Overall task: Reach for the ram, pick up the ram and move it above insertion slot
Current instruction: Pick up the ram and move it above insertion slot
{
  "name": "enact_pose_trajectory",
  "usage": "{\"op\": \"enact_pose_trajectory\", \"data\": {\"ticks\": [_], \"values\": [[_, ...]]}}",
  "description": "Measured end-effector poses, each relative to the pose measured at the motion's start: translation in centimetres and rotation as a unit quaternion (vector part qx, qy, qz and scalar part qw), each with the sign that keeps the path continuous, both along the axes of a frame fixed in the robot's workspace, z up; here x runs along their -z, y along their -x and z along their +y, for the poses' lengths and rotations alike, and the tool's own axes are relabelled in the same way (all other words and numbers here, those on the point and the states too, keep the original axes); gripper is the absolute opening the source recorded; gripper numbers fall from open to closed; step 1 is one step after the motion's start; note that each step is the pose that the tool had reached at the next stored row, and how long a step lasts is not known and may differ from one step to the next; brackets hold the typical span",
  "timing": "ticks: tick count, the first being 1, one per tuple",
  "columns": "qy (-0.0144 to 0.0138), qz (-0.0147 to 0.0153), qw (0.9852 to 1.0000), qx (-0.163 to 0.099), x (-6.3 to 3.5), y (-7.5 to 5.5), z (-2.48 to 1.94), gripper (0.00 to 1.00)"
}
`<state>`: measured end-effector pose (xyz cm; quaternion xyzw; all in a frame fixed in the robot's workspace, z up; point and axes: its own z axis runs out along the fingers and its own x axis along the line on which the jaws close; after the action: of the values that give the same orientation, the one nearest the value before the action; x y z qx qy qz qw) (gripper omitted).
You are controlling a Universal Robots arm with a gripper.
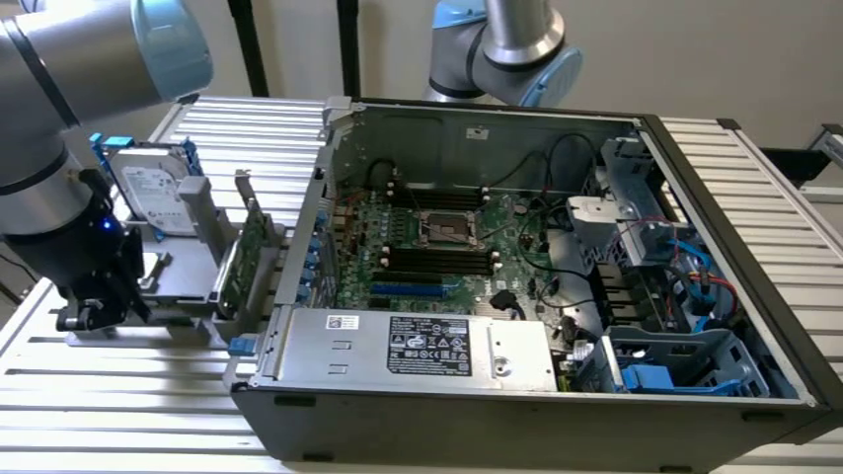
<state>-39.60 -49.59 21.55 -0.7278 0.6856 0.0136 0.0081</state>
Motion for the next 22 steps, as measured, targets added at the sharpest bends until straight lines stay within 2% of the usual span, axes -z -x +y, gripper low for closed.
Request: {"op": "enact_pose_trajectory", "data": {"ticks": [8,13,17,22], "values": [[0.0000,0.0002,1.0000,0.002,-3.42,-0.3,-0.07,0.13],[0.0000,0.0002,1.0000,0.003,-5.68,-0.9,-0.13,0.13],[0.0000,0.0002,1.0000,0.003,-7.49,-1.8,-0.16,0.13],[-0.0007,0.0002,1.0000,0.003,-9.79,-4.1,-0.25,0.13]]}}
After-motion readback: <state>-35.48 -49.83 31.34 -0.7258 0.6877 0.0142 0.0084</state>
